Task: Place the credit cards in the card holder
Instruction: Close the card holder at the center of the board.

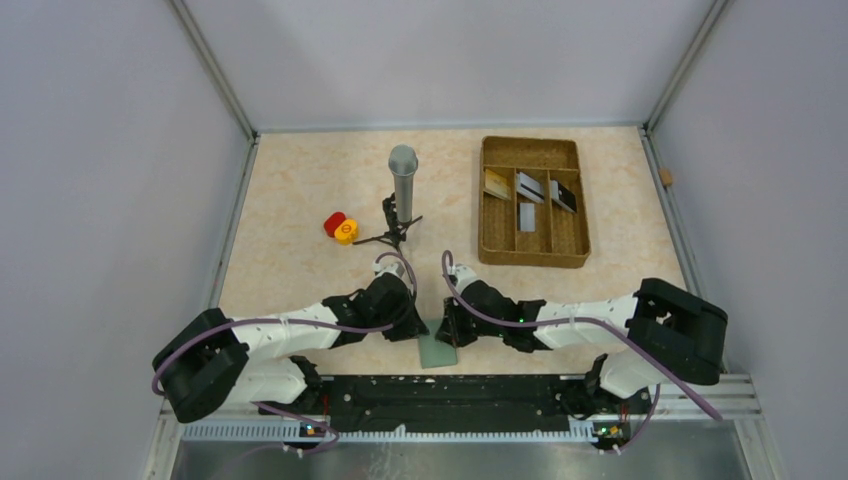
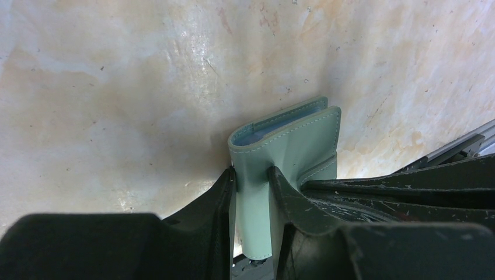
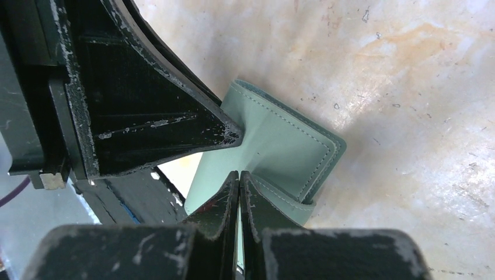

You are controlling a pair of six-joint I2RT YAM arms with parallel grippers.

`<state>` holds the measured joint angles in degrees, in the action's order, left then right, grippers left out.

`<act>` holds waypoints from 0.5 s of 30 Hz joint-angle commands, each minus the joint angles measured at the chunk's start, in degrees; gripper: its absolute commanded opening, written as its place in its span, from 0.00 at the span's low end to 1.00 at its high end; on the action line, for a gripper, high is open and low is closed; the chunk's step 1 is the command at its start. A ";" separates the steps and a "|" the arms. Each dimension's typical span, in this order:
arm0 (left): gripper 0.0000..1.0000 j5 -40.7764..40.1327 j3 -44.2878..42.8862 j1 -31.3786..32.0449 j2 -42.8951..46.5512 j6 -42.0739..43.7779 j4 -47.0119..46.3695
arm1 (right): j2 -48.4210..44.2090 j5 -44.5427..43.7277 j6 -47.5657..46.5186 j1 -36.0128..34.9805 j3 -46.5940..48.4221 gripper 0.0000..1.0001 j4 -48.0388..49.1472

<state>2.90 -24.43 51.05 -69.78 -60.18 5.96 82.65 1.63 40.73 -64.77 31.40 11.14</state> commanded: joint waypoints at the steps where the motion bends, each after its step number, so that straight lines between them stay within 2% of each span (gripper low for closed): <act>1: 0.28 -5.39 2.10 0.11 -1.65 0.77 7.01 | -0.89 -0.49 2.09 -1.63 -3.96 0.00 -3.84; 15: 0.27 -5.66 1.03 0.11 -3.59 -0.88 6.78 | -2.93 -4.10 7.51 -4.98 -10.01 0.00 1.22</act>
<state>2.57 -24.47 51.07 -70.04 -61.45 6.07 79.53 -0.56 46.85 -67.81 24.53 17.10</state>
